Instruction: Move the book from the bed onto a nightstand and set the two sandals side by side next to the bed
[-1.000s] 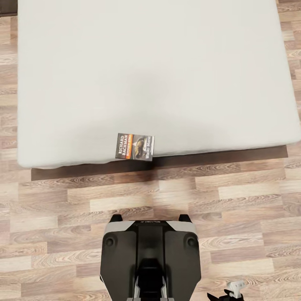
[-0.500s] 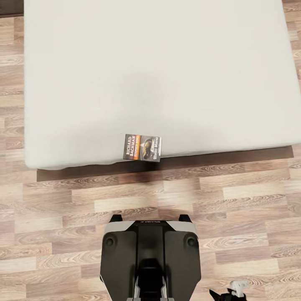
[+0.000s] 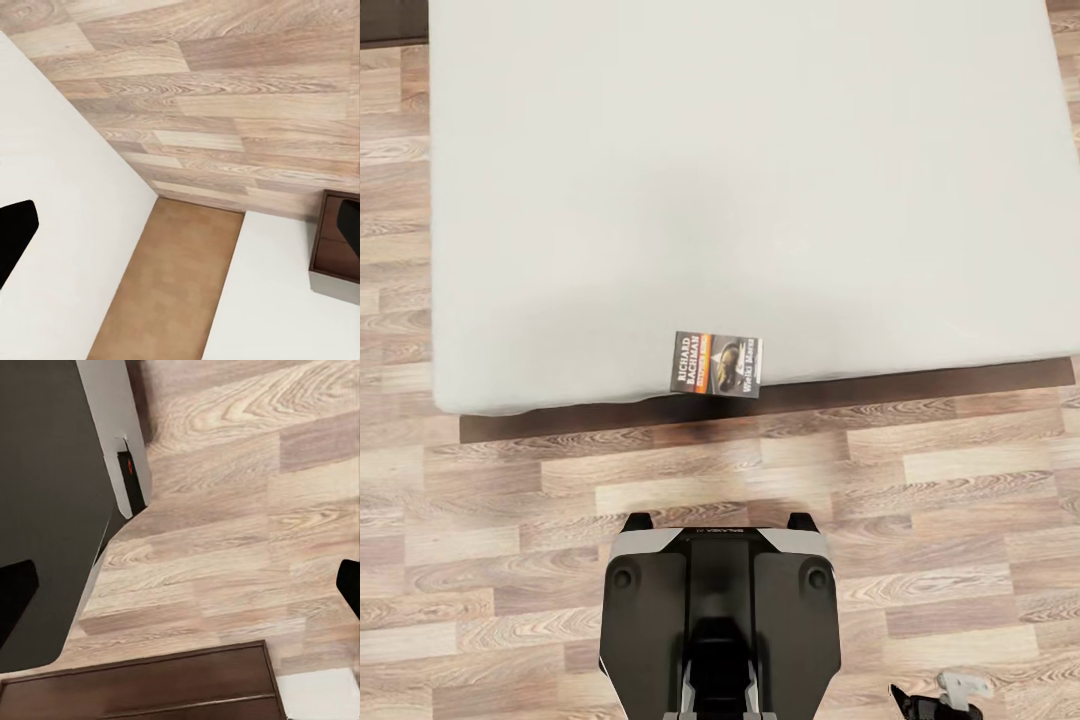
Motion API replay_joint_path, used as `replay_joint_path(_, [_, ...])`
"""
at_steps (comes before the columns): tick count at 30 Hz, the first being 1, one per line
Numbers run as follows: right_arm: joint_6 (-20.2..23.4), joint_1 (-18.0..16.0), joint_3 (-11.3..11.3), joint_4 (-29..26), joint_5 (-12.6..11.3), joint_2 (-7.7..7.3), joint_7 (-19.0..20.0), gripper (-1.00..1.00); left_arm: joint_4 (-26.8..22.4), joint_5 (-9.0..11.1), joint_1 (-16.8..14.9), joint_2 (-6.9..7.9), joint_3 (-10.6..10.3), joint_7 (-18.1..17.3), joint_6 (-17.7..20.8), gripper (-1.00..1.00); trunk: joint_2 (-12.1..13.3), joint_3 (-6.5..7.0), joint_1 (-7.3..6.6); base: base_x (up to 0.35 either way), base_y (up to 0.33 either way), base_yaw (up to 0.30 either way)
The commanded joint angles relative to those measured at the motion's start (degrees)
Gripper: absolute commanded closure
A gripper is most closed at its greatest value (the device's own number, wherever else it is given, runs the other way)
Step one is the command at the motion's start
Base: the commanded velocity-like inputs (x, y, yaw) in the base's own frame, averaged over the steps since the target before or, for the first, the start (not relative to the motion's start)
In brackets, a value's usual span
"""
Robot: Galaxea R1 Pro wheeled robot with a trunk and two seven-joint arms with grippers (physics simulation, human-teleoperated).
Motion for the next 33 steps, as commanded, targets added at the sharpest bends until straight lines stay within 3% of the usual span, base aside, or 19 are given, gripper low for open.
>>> replay_joint_path(1, [-0.2, 0.0, -0.5, -0.3, 0.5, -0.05, 0.0, -1.00, 0.1, 0.6, 0.0, -0.01, -0.5, 0.1, -0.2, -1.00, -0.1, -0.03, 0.03, 0.013, 0.016, 0.000])
replay_joint_path(4, [-0.2, -0.1, -0.5, -1.5, 0.5, -0.13, -0.1, -1.00, 0.0, 0.6, 0.0, -0.02, -0.5, 0.1, -0.2, -1.00, -0.1, -0.03, 0.03, 0.010, 0.013, 0.000])
replay_joint_path(7, [0.1, -0.1, -0.5, -4.9, 0.5, -0.21, 3.9, -1.00, 0.0, 0.6, 0.0, -0.03, -0.5, 0.1, -0.2, -1.00, -0.1, -0.03, 0.03, 0.004, 0.005, 0.000])
replay_joint_path(12, [3.6, -0.6, -1.8, -9.1, 0.0, -1.13, 17.8, -1.00, 0.0, 0.6, 0.0, -0.10, -0.5, 0.2, -0.2, -1.00, -0.1, -0.03, 0.03, 0.002, 0.002, 0.000])
replay_joint_path(13, [3.6, -0.6, -1.8, -9.1, 0.0, -1.13, 17.8, -1.00, 0.0, 0.6, 0.0, -0.10, -0.5, 0.2, -0.2, -1.00, -0.1, -0.03, 0.03, 0.001, 0.001, 0.000])
replay_joint_path(17, [13.5, -1.4, -3.6, -12.7, -1.7, -3.49, 32.3, -1.00, 0.0, 0.6, 0.0, -0.21, -0.6, 0.3, -0.2, -1.00, -0.1, -0.03, 0.03, 0.000, 0.000, 0.000])
replay_joint_path(18, [13.5, -1.4, -3.6, -12.7, -1.7, -3.49, 32.3, -1.00, 0.0, 0.6, 0.0, -0.21, -0.6, 0.3, -0.2, -1.00, -0.1, -0.03, 0.03, 0.000, 0.000, 0.000])
replay_joint_path(21, [20.5, -3.0, -4.3, -15.4, -3.0, -5.12, 43.3, -1.00, 0.0, 0.5, -0.1, -0.26, -0.6, 0.6, -0.1, -1.00, -0.1, -0.03, 0.03, 0.000, 0.000, 0.000])
replay_joint_path(25, [27.3, -6.0, -4.7, -18.1, -3.9, -6.11, 55.3, -1.00, -0.1, 0.5, -0.1, -0.29, -0.7, 1.4, -0.1, -1.00, -0.1, -0.03, 0.03, 0.000, 0.000, 0.000])
replay_joint_path(27, [28.8, -6.7, -4.8, -18.5, -4.0, -6.21, 57.6, -1.00, -0.1, 0.5, -0.1, -0.29, -0.8, 1.6, -0.1, -1.00, -0.1, -0.03, 0.03, 0.000, 0.000, 0.000])
replay_joint_path(31, [34.5, -10.1, -4.9, -19.6, -4.4, -6.25, 66.2, -1.00, -0.1, 0.5, -0.1, -0.36, -0.8, 2.5, -0.1, -1.00, -0.1, -0.03, 0.03, 0.000, 0.000, 0.000])
replay_joint_path(33, [35.8, -11.2, -4.9, -19.8, -4.5, -6.21, 67.3, -1.00, -0.1, 0.5, -0.1, -0.37, -0.8, 2.8, -0.1, -1.00, -0.1, -0.03, 0.03, 0.000, 0.000, 0.000])
